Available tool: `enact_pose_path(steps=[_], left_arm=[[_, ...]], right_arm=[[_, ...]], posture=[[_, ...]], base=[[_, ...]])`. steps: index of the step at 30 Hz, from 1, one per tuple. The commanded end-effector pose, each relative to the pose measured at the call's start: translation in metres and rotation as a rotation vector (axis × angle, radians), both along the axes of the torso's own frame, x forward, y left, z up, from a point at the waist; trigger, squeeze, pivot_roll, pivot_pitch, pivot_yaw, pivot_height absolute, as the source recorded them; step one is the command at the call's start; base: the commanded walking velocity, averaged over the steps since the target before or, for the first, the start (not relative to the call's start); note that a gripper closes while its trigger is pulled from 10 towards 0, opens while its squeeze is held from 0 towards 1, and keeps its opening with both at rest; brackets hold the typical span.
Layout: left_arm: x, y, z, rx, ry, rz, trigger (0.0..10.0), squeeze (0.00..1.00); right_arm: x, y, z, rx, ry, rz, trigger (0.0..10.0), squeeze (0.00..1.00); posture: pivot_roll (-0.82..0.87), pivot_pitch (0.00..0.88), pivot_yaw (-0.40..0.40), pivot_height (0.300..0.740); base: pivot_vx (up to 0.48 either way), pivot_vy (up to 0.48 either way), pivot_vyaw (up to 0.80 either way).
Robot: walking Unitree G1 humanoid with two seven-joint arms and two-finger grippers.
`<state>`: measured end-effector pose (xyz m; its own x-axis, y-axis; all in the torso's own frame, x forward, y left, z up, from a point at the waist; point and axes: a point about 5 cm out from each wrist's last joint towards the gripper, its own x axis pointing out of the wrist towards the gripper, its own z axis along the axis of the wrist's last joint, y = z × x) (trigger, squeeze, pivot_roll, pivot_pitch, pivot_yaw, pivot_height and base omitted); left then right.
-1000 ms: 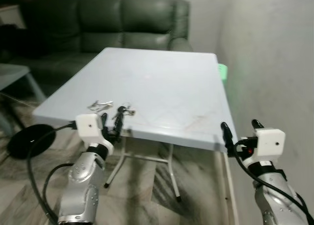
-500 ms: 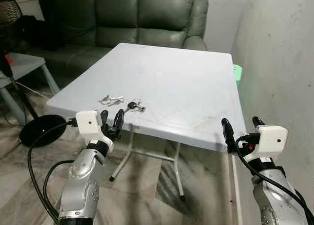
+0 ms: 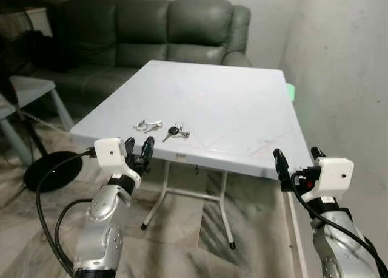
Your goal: Hang keys on a hook
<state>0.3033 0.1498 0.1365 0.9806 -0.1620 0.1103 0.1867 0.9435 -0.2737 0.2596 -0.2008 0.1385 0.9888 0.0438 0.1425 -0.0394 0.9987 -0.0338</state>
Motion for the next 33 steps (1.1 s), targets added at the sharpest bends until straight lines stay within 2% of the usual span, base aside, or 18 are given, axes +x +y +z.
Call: enact_pose_path(steps=[1, 33], left_arm=[[-0.0006, 0.0079, 0.0006, 0.005, 0.0, 0.025, 10.0, 0.0], [-0.0016, 0.0096, -0.0003, -0.012, 0.005, 0.043, 10.0, 0.0]], right_arm=[[0.0007, 0.007, 0.0049, 0.009, -0.02, 0.036, 10.0, 0.0], [0.0009, 0.0065, 0.0069, 0.005, -0.015, 0.05, 10.0, 0.0]], posture=[[-0.03, 0.0, -0.032, 0.74], [-0.03, 0.0, -0.046, 0.74]], base=[[0.0, 0.465, 0.0], [0.0, 0.452, 0.0]])
